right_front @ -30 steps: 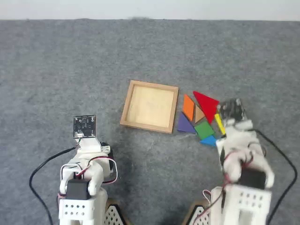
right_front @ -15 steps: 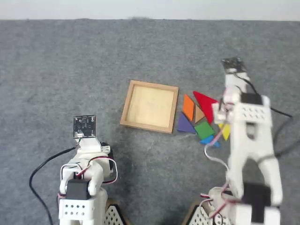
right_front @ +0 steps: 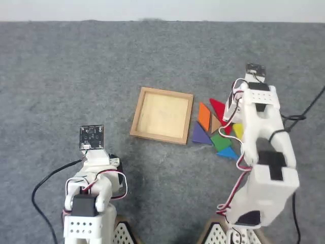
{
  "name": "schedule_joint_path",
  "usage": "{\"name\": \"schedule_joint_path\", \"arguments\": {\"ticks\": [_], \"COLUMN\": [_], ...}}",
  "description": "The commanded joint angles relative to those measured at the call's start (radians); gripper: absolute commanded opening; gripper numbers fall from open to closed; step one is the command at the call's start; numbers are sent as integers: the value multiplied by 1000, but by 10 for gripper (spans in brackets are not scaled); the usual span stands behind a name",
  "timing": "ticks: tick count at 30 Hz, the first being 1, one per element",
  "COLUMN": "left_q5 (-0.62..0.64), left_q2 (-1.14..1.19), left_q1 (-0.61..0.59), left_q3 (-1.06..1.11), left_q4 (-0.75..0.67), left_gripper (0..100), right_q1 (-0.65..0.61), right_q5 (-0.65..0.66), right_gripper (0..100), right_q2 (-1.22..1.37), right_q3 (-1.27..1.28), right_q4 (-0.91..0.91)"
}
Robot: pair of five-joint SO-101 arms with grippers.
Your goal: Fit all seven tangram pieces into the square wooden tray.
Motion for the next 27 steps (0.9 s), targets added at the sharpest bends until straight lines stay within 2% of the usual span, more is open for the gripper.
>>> {"name": "schedule_joint_path", "arguments": {"ticks": [1, 20, 27], "left_q5": [-15, -15, -15], "left_q2": [-20, -20, -20], "left_q1": [-6, -6, -6], "left_q3": [-13, -13, -13], "left_q4": [5, 5, 5], "left_gripper": [14, 14, 14], "right_q1": [15, 22, -16], "right_q5": [-15, -77, -68], "right_gripper": [318, 318, 318], "right_q2": [31, 183, 183], "right_q3": [-86, -172, -164], "right_q4": [7, 8, 117]}}
